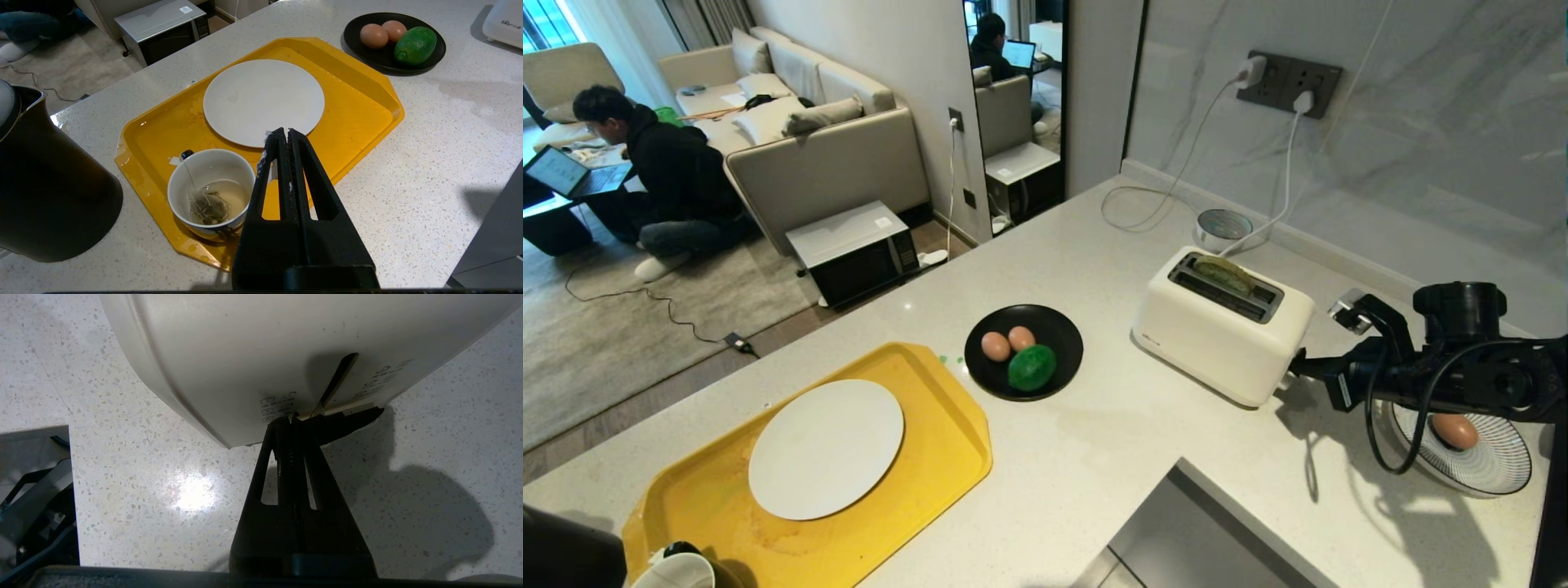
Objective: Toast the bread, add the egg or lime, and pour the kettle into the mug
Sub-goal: Use a bread toaster
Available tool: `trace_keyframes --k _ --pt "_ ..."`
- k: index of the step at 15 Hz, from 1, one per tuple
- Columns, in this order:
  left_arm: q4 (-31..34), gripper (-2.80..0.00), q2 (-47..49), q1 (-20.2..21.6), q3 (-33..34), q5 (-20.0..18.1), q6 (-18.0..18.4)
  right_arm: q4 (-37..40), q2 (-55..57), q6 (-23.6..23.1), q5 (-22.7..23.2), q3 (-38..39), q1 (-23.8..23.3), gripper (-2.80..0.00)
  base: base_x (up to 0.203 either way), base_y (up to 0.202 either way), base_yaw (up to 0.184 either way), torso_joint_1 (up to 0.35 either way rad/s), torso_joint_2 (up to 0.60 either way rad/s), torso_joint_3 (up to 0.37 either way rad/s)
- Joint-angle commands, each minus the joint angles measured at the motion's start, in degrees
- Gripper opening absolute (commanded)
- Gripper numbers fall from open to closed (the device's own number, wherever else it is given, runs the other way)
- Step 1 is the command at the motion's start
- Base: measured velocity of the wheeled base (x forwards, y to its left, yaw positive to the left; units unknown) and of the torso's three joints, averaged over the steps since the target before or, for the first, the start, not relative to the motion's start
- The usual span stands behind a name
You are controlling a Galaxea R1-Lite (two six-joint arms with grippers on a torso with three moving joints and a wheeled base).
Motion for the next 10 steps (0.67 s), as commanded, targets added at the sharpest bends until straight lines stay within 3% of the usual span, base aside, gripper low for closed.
trace_keyframes --k 1,10 --pt "-0.02 -2.8 -0.04 0.02 0.0 0.01 -0.01 -0.18 -0.2 -0.18 0.18 -0.07 -0.07 -2.8 0.0 0.0 0.0 0.0 0.0 0.0" --pt "-0.02 -2.8 0.04 0.02 0.0 0.01 -0.01 0.25 -7.2 -0.01 0.18 0.61 0.02 -2.8 0.0 0.0 0.0 0.0 0.0 0.0"
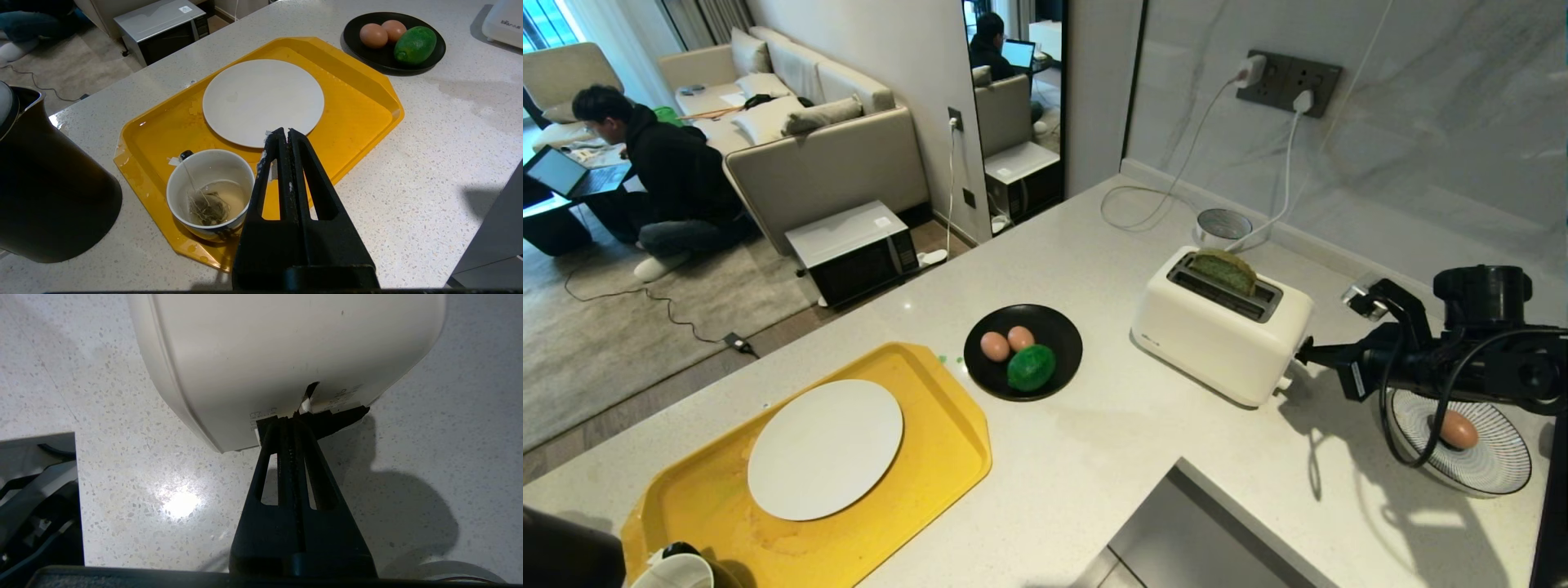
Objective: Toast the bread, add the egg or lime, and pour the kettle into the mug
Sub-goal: Use a bread toaster, then put the baked bread on a plate
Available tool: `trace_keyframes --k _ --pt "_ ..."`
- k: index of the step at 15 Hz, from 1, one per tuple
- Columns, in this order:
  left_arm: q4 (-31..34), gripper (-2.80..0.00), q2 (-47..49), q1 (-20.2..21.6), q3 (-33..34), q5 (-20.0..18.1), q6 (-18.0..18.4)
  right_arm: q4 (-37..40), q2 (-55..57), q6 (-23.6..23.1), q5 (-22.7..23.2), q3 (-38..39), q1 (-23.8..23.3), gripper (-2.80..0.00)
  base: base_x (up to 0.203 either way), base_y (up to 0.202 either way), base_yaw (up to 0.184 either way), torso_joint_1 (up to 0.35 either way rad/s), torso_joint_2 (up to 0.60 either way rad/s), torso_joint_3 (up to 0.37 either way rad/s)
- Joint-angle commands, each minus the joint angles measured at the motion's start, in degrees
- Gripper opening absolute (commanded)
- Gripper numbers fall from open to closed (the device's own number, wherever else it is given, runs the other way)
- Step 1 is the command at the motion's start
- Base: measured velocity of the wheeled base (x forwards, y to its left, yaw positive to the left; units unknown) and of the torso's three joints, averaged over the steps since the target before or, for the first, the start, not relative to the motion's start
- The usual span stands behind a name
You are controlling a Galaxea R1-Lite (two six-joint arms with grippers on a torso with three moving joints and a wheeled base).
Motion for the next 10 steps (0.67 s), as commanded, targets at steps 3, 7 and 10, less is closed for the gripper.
trace_keyframes --k 3,7,10 --pt "-0.02 -2.8 0.03 0.05 0.0 0.04 -0.01 -0.1 -6.92 0.04 0.19 1.48 0.02 -2.8 0.0 0.0 0.0 0.0 0.0 0.0" --pt "-0.02 -2.8 0.05 0.05 0.0 0.13 -0.01 0.1 -12.87 0.4 -0.02 2.94 -0.01 -2.8 0.0 0.0 0.0 0.0 0.0 0.0" --pt "-0.02 -2.8 -0.04 0.05 0.0 0.04 -0.01 0.11 -19.15 2.38 -0.15 4.99 -0.07 -2.8 0.0 0.0 0.0 0.0 0.0 0.0"
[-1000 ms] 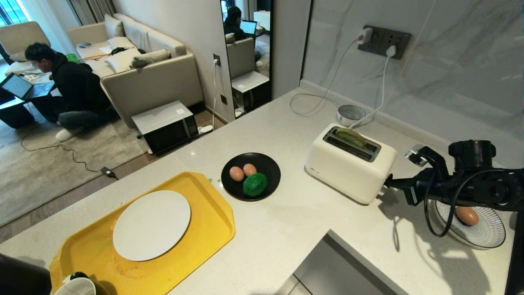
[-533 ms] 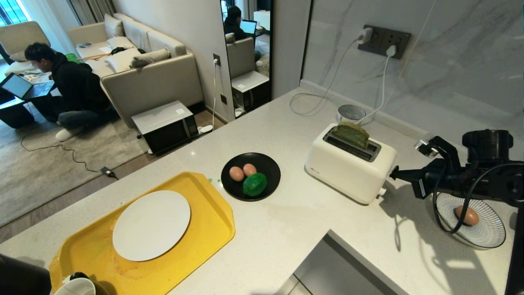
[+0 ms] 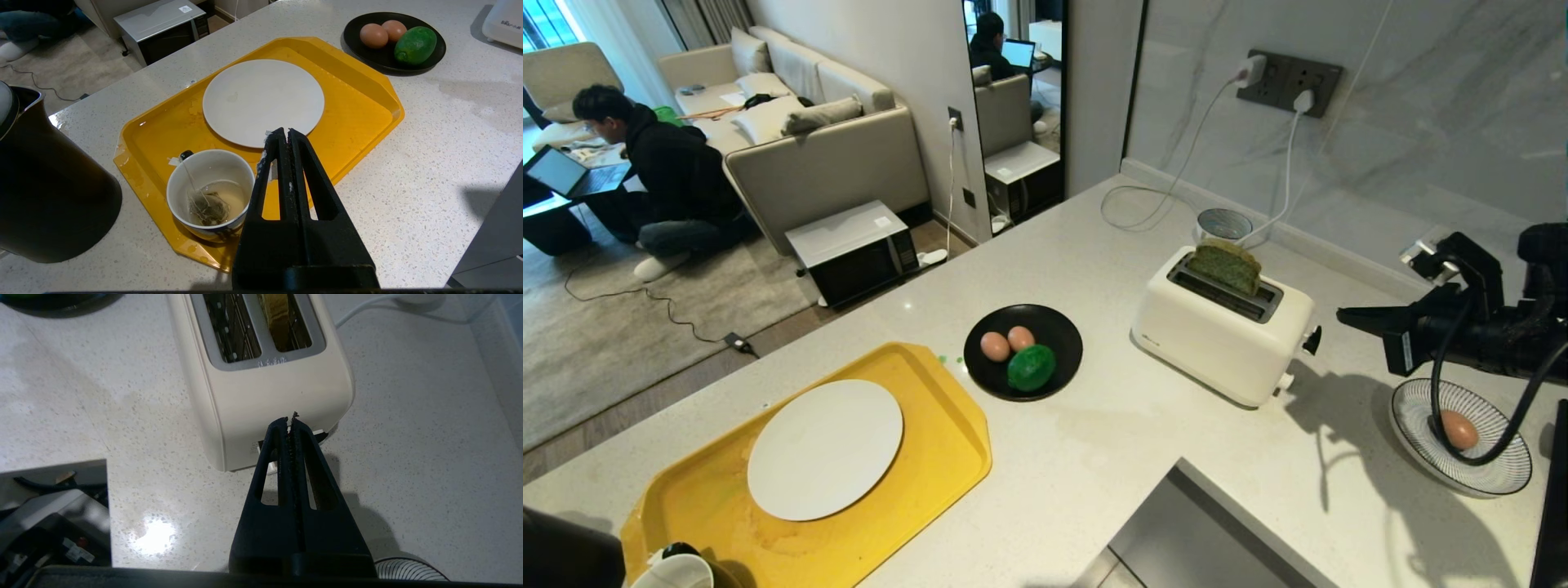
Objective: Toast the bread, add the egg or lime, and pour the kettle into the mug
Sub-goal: Put the baked bread on a plate
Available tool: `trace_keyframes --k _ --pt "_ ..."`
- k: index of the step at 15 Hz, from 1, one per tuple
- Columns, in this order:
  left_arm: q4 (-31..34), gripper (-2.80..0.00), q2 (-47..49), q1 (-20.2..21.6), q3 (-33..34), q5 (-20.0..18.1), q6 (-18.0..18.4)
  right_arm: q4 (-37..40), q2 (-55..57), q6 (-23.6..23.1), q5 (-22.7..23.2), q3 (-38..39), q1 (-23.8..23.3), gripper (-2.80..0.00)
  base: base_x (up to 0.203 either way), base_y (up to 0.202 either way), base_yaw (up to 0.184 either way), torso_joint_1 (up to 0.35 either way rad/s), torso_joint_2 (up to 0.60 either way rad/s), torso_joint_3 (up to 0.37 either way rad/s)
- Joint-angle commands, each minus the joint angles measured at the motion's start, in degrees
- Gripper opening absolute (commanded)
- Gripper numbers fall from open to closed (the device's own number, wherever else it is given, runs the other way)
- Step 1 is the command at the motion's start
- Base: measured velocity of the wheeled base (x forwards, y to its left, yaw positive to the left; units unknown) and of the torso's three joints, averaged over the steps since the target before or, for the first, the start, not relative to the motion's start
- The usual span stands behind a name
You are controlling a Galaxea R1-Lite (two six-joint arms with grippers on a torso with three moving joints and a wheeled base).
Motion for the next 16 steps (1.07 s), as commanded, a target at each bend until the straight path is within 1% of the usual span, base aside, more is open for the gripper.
trace_keyframes --k 1,3,4,6,7,8,10,12,14,16 --pt "-0.02 -2.8 -0.04 0.02 0.0 -0.01 0.01 -0.22 -7.6 2.98 0.17 1.81 -0.1 -2.8 0.0 0.0 0.0 0.0 0.0 0.0" --pt "-0.02 -2.8 0.02 0.02 0.0 0.03 0.01 -0.17 -11.75 6.74 0.16 3.7 -1.11 -2.8 0.0 0.0 0.0 0.0 0.0 0.0" --pt "-0.02 -2.8 -0.04 0.02 0.0 -0.01 0.01 -0.23 -12.14 7.53 0.16 3.89 -1.62 -2.8 0.0 0.0 0.0 0.0 0.0 0.0" --pt "-0.02 -2.8 -0.04 0.02 0.0 -0.01 0.01 -0.24 -12.08 10.83 -0.08 3.34 -1.9 -2.8 0.0 0.0 0.0 0.0 0.0 0.0" --pt "-0.02 -2.8 0.04 0.02 0.0 -0.01 0.01 -0.17 -12.34 10.89 -0.63 3.8 -1.9 -2.8 0.0 0.0 0.0 0.0 0.0 0.0" --pt "-0.02 -2.8 -0.04 0.02 0.0 -0.01 0.01 -0.16 -12.44 10.96 -2.46 4.02 -1.9 -2.8 0.0 0.0 0.0 0.0 0.0 0.0" --pt "-0.02 -2.8 0.04 0.02 0.0 0.07 0.01 0.89 -11.57 11.04 -8.77 4.05 -1.99 -2.8 0.0 0.0 0.0 0.0 0.0 0.0" --pt "-0.02 -2.8 -0.04 0.02 0.0 0.08 0.01 4.62 -12.14 12.34 -13.88 5.04 -2.07 -2.8 0.0 0.0 0.0 0.0 0.0 0.0" --pt "-0.02 -2.8 -0.04 0.02 0.0 0.0 0.01 7.5 -16.08 12.32 -16.65 6.13 -2.11 -2.8 0.0 0.0 0.0 0.0 0.0 0.0" --pt "-0.02 -2.8 0.01 0.02 0.0 0.04 0.01 13.87 -21.98 11.97 -19.15 6.1 -2.09 -2.8 0.0 0.0 0.0 0.0 0.0 0.0"
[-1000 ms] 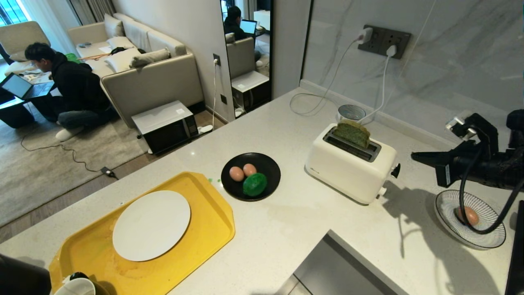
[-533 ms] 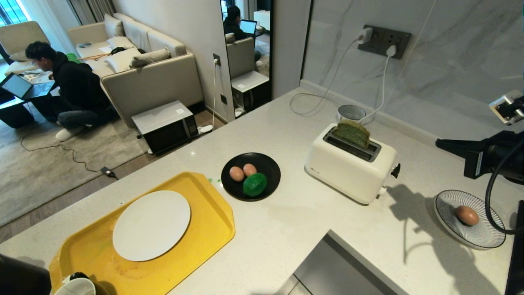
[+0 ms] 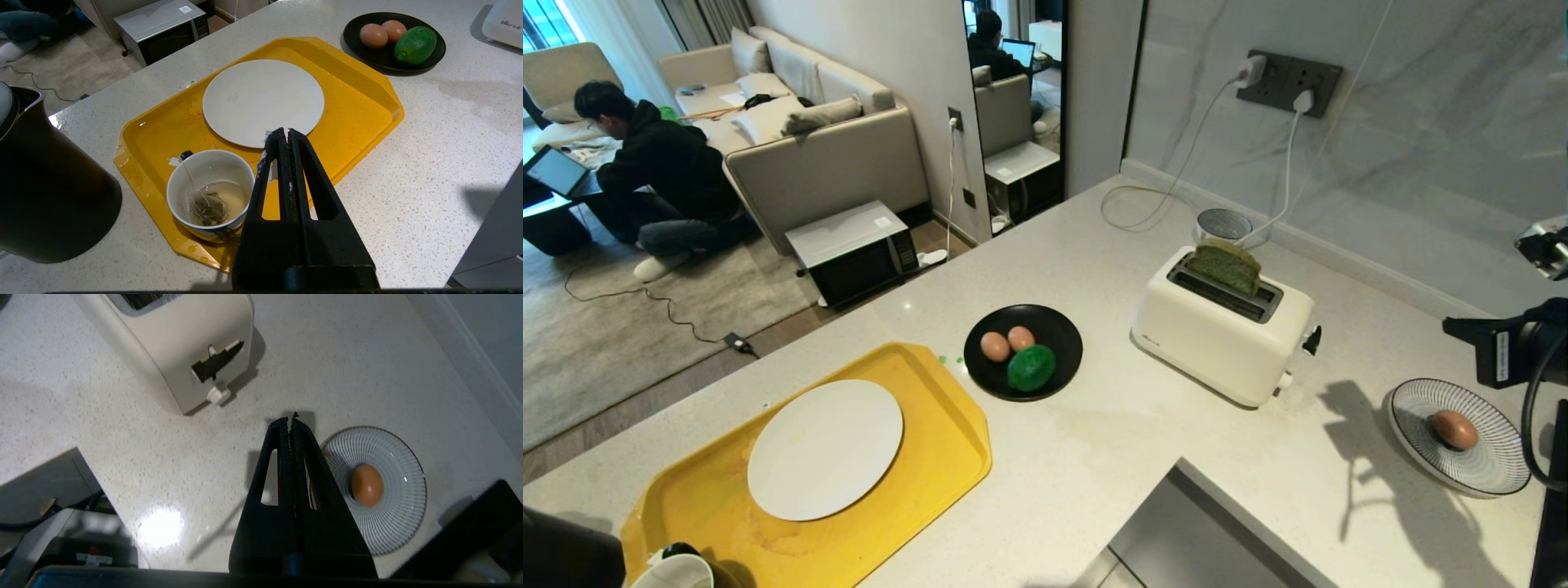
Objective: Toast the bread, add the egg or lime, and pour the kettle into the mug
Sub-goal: Put the baked bread on a plate
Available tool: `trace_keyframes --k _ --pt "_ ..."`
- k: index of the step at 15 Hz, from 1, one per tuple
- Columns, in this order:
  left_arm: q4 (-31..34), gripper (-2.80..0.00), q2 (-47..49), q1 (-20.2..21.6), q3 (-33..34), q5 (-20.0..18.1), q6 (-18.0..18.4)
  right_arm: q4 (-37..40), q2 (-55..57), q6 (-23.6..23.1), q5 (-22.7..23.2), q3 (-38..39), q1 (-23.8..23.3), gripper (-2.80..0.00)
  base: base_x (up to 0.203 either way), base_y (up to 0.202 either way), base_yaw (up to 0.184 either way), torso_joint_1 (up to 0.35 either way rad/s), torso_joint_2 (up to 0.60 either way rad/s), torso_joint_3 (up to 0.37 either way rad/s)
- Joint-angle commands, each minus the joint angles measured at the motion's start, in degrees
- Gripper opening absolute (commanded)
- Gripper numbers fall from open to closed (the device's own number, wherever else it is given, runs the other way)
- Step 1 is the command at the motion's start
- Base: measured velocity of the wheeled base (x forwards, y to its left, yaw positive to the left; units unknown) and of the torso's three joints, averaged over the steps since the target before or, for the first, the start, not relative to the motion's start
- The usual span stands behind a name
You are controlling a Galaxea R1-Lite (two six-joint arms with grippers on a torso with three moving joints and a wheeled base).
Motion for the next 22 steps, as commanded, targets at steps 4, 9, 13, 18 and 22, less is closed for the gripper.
trace_keyframes --k 4,9,13,18,22 --pt "-0.02 -2.8 0.02 0.05 0.0 -0.02 0.01 17.82 -17.68 -3.84 -4.33 0.21 0.4 -2.8 0.0 0.0 0.0 0.0 0.0 0.0" --pt "-0.02 -2.8 -0.04 0.05 0.0 -0.02 0.01 19.46 -18.55 -4.26 -8.21 1.75 0.54 -2.8 0.0 0.0 0.0 0.0 0.0 0.0" --pt "-0.02 -2.8 0.05 0.05 0.0 -0.02 0.01 18.03 -14.24 -1.6 -7.56 3.69 6.9 -2.8 0.0 0.0 0.0 0.0 0.0 0.0" --pt "-0.02 -2.8 -0.04 0.05 0.0 -0.02 0.01 13.03 -8.88 1.88 5.8 1.59 8.35 -2.8 0.0 0.0 0.0 0.0 0.0 0.0" --pt "-0.02 -2.8 0.04 0.05 0.0 0.01 0.01 12.87 -7.56 3.8 11.97 1.41 8.32 -2.8 0.0 0.0 0.0 0.0 0.0 0.0"
